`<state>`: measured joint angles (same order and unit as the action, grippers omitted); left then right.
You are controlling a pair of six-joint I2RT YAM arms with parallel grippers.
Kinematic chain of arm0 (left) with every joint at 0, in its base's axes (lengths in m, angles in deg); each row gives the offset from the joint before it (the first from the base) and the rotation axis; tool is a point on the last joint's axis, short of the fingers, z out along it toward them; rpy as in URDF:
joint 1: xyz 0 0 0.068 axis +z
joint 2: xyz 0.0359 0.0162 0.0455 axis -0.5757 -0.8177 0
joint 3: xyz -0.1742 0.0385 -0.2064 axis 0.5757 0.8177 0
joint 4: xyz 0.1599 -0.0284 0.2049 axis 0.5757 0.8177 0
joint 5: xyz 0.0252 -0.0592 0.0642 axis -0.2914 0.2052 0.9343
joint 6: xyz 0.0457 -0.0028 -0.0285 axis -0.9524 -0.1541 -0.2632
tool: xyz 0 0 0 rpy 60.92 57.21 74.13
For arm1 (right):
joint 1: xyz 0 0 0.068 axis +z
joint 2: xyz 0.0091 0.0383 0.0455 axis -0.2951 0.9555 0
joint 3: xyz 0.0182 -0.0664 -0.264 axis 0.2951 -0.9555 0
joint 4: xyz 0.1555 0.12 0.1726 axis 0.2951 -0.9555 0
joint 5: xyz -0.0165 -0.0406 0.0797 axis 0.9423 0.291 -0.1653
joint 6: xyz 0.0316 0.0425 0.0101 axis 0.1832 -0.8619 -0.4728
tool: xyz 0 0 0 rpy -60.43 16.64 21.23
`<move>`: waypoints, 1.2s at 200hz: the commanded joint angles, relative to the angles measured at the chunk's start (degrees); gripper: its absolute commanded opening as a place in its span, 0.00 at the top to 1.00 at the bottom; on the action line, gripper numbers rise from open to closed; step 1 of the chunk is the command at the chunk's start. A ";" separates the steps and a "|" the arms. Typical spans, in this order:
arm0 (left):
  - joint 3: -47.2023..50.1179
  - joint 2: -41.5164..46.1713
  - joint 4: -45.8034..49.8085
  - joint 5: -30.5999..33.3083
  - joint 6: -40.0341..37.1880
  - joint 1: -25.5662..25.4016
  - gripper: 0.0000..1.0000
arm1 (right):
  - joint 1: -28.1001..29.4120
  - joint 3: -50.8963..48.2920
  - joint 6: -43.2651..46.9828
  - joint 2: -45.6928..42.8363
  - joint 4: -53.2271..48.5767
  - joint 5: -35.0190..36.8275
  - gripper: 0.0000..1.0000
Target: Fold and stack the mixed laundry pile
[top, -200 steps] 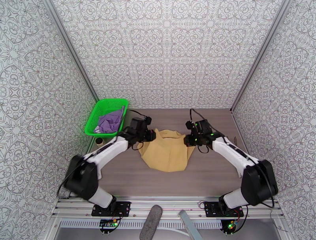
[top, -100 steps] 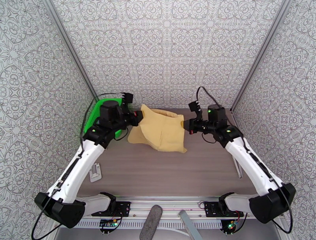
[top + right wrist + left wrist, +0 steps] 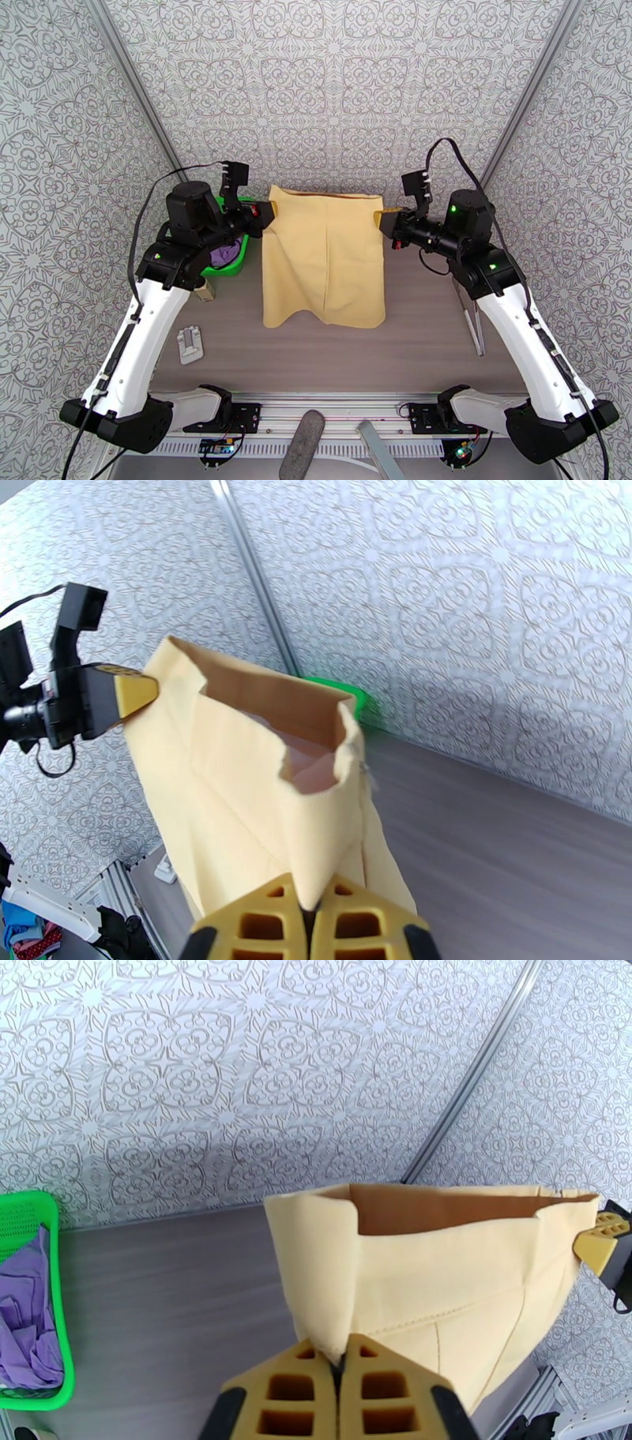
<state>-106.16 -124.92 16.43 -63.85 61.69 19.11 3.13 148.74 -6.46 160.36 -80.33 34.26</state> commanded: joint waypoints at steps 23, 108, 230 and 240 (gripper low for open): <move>-5.26 0.38 8.93 1.47 -0.50 -0.75 1.00 | 1.52 -2.13 -4.26 -4.44 -6.11 3.91 1.00; -20.45 0.46 31.83 13.85 -2.29 -1.02 1.00 | 21.46 4.04 -8.43 -4.47 -10.97 16.12 1.00; -45.69 -55.83 28.76 19.52 -14.47 -9.01 1.00 | 19.65 -31.62 -29.95 -4.71 -4.77 50.91 0.28; -55.56 -64.48 31.18 22.04 -16.19 -9.91 1.00 | 17.63 -33.26 -28.95 -4.27 -4.67 50.46 0.21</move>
<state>-145.90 -174.16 44.98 -49.05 52.51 11.75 24.99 119.97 -32.64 156.03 -86.12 79.29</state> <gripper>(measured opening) 0.054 0.636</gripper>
